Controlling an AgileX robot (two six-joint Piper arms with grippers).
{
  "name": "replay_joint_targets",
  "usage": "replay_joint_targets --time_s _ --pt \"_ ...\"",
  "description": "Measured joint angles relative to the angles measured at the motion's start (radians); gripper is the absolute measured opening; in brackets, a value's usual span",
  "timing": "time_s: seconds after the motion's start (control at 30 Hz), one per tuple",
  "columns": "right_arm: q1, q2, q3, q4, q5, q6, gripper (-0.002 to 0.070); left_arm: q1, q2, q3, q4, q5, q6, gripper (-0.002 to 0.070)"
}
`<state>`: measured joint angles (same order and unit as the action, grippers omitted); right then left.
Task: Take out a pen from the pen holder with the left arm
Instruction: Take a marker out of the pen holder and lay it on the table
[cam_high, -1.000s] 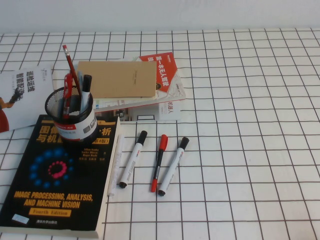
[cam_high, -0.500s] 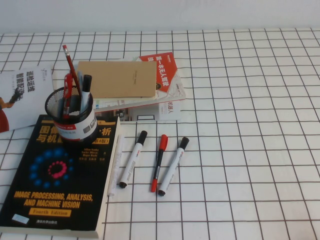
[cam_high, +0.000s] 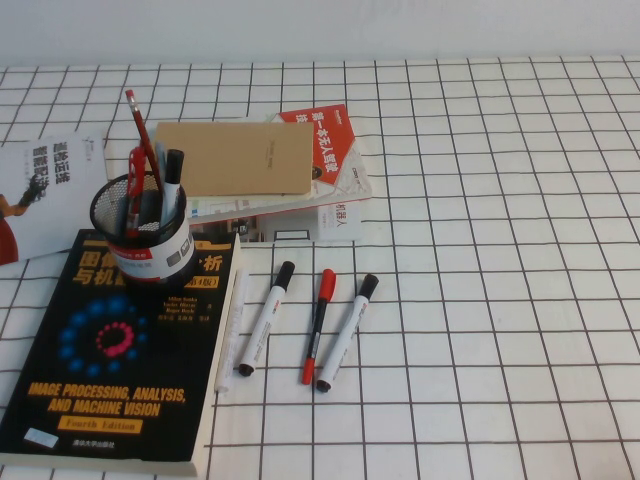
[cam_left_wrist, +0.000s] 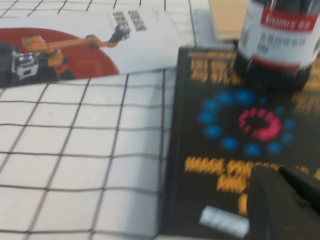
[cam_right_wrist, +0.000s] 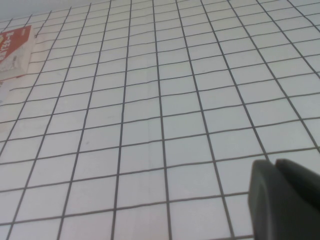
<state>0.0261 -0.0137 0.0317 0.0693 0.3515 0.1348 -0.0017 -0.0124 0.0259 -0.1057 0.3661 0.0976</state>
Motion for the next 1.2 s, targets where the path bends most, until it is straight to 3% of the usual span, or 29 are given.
replay_joint_targets --time_s 0.23,0.4,0.93,1.2 --pt "0.0 0.0 0.0 0.0 0.0 0.0 -0.0016 0.0 0.0 0.0 -0.313 -0.264 -0.215 -0.0003" --pt "0.0 0.0 0.0 0.0 0.0 0.0 -0.0017 0.0 0.0 0.0 -0.45 -0.397 -0.258 -0.0003" --pt "0.0 0.0 0.0 0.0 0.0 0.0 -0.0016 0.0 0.0 0.0 -0.51 -0.485 -0.291 -0.0003" --pt "0.0 0.0 0.0 0.0 0.0 0.0 -0.0017 0.0 0.055 -0.147 -0.385 -0.194 -0.18 -0.0003"
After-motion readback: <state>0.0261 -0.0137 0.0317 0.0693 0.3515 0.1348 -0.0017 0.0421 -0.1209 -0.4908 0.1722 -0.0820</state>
